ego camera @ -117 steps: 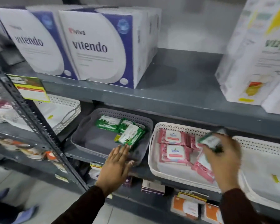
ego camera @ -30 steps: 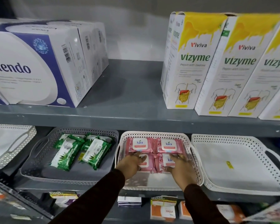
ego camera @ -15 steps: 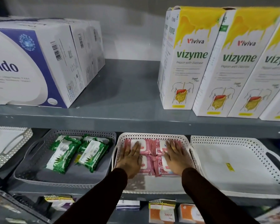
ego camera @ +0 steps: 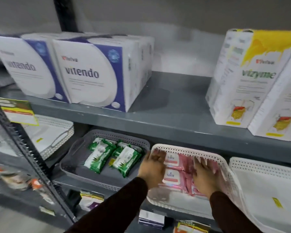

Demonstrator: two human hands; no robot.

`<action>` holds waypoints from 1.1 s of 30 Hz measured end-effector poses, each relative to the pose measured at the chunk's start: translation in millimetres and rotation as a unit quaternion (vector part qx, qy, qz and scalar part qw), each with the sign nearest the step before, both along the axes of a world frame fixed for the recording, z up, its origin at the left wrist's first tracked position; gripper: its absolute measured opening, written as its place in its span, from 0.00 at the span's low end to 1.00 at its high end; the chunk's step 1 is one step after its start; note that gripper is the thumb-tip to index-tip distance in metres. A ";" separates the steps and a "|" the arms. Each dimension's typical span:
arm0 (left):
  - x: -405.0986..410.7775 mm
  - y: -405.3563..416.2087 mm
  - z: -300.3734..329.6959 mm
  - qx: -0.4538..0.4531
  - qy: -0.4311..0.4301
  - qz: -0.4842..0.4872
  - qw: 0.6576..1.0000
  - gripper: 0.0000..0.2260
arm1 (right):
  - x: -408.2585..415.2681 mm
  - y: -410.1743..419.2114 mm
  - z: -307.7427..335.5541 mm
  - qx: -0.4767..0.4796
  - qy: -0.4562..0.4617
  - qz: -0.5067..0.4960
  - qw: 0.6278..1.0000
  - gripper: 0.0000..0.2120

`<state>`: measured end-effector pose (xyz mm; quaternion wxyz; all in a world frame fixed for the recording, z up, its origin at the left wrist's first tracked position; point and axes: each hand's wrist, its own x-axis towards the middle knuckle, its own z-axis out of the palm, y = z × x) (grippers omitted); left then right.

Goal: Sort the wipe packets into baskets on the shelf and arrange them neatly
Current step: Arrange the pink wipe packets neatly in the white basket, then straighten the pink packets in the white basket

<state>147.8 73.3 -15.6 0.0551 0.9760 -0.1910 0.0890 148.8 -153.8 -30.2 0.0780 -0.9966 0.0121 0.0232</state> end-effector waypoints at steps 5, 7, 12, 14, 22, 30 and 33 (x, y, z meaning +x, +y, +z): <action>-15.0 141.4 2.3 -0.208 -0.053 0.158 0.964 0.23 | -17.3 114.1 16.2 0.193 -0.234 0.186 0.935 0.16; -6.9 192.4 -5.4 -0.177 0.015 0.235 0.955 0.29 | -10.9 159.5 14.9 0.168 -0.189 0.258 0.932 0.19; 7.7 249.5 -12.9 -0.114 0.143 0.243 0.953 0.38 | 11.9 238.2 20.8 0.022 -0.085 0.299 0.950 0.37; 10.0 258.0 -15.1 -0.108 0.170 0.188 0.961 0.36 | 19.9 254.8 29.2 -0.037 -0.027 0.302 0.952 0.36; 7.2 320.6 -9.4 -0.036 0.241 -0.041 0.969 0.39 | -6.2 281.0 18.9 -0.056 0.058 0.188 0.979 0.41; 12.3 311.4 -8.8 -0.019 0.332 0.012 0.943 0.38 | -9.0 288.3 -6.3 0.055 0.175 0.149 0.972 0.36; 10.7 306.9 -15.8 -0.012 0.316 0.023 0.948 0.35 | -4.6 291.3 -13.8 0.062 0.194 0.137 0.969 0.35</action>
